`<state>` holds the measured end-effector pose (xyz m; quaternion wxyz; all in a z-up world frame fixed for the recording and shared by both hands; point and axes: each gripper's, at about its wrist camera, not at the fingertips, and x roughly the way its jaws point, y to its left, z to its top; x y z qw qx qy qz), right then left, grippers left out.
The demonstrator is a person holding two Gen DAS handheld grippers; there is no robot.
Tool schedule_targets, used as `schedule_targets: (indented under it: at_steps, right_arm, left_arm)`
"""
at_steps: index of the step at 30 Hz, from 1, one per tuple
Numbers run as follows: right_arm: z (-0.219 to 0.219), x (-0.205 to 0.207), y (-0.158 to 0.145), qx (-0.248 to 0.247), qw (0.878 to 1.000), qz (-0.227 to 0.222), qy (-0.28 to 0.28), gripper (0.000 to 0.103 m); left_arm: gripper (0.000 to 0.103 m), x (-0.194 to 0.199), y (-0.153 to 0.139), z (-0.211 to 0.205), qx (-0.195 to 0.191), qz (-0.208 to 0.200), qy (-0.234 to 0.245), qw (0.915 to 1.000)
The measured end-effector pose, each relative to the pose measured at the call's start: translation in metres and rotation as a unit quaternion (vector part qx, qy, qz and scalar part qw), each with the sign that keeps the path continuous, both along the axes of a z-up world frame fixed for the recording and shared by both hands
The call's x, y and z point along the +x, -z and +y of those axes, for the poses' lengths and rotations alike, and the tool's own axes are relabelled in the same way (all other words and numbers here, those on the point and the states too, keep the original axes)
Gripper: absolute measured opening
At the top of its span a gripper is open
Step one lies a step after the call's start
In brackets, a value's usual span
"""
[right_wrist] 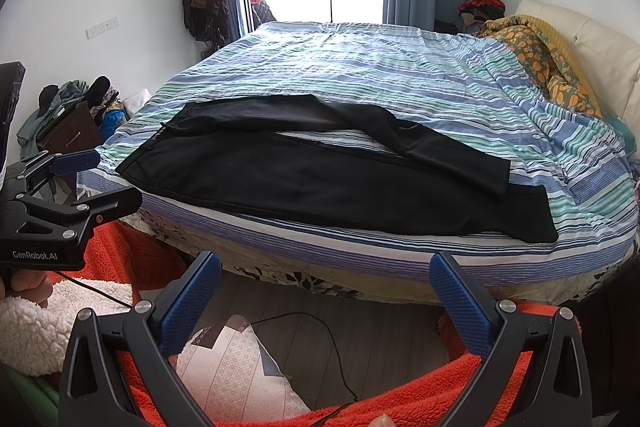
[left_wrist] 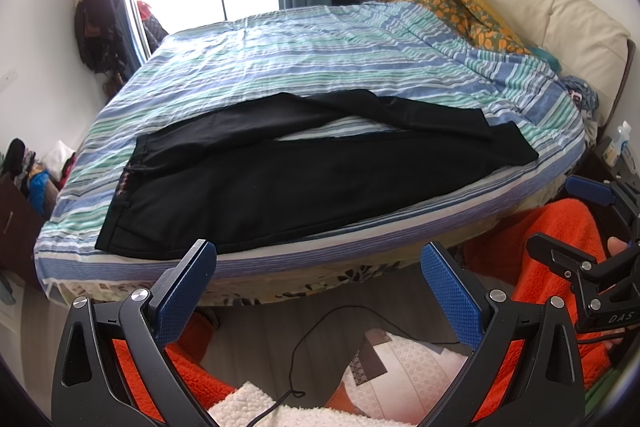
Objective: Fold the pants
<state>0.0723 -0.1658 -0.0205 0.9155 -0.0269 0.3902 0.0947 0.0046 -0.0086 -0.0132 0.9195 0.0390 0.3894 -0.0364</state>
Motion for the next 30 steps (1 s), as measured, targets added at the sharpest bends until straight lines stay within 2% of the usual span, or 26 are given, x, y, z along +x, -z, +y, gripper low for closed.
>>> schedule_targets:
  at_steps: [30]
  right_arm:
    - [0.0017,0.0017,-0.0001,0.001,1.000,0.003,-0.001,0.103]
  left_arm:
    - [0.102,-0.0002,0.0022,0.0004,0.001,0.001,0.001,1.0000]
